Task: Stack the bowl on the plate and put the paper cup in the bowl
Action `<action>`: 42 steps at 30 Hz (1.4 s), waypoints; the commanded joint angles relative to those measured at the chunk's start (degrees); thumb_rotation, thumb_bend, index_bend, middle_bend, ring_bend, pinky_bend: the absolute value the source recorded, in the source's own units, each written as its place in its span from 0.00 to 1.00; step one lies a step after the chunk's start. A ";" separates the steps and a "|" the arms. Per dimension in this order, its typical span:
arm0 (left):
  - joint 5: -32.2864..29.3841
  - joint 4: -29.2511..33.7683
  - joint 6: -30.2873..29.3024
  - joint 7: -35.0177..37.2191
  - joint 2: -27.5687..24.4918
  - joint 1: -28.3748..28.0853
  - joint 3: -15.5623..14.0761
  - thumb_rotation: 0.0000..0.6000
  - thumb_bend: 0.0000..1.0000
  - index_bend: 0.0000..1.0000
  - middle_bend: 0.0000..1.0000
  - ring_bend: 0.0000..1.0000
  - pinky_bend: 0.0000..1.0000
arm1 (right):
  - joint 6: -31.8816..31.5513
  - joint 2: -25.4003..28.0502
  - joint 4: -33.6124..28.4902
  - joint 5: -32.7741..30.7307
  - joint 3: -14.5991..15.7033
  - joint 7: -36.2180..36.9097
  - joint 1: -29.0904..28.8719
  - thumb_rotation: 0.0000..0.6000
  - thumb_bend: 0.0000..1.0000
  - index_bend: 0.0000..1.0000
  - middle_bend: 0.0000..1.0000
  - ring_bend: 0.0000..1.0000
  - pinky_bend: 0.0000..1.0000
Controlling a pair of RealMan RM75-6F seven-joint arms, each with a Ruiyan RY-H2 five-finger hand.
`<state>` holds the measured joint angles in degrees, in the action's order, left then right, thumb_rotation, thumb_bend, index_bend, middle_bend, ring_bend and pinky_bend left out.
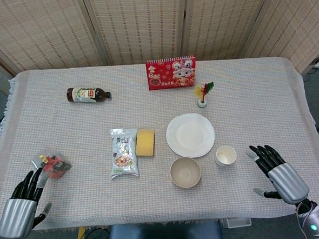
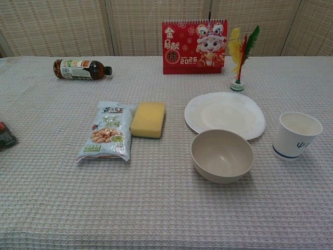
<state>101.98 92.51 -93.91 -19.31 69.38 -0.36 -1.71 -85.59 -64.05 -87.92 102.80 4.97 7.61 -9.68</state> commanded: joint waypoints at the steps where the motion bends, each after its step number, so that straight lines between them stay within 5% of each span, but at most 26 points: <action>1: -0.03 0.02 0.02 0.00 -0.02 0.00 -0.02 1.00 0.31 0.00 0.00 0.00 0.26 | -0.01 0.00 -0.05 -0.01 0.00 -0.07 0.02 1.00 0.06 0.00 0.00 0.00 0.00; 19: -0.54 0.22 -0.53 1.15 -0.59 0.07 0.27 1.00 0.31 0.00 0.00 0.00 0.26 | 3.24 1.37 -2.65 0.60 0.63 1.78 -1.89 1.00 0.06 0.00 0.00 0.00 0.00; 34: -0.52 0.35 -2.09 2.77 -1.47 0.57 0.49 1.00 0.31 0.00 0.00 0.00 0.26 | 34.23 5.39 -24.41 -12.71 -6.86 -5.06 -20.89 1.00 0.06 0.00 0.00 0.00 0.00; 42: -0.26 0.30 -3.25 3.77 -2.03 1.05 0.50 1.00 0.31 0.00 0.00 0.00 0.26 | 44.20 2.38 -26.69 -25.83 -10.51 -11.78 -28.66 1.00 0.04 0.00 0.00 0.00 0.00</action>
<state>101.73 92.82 -97.15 -15.55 67.36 0.68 -1.21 -44.13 -60.35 -113.43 80.82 -3.95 -0.99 -35.54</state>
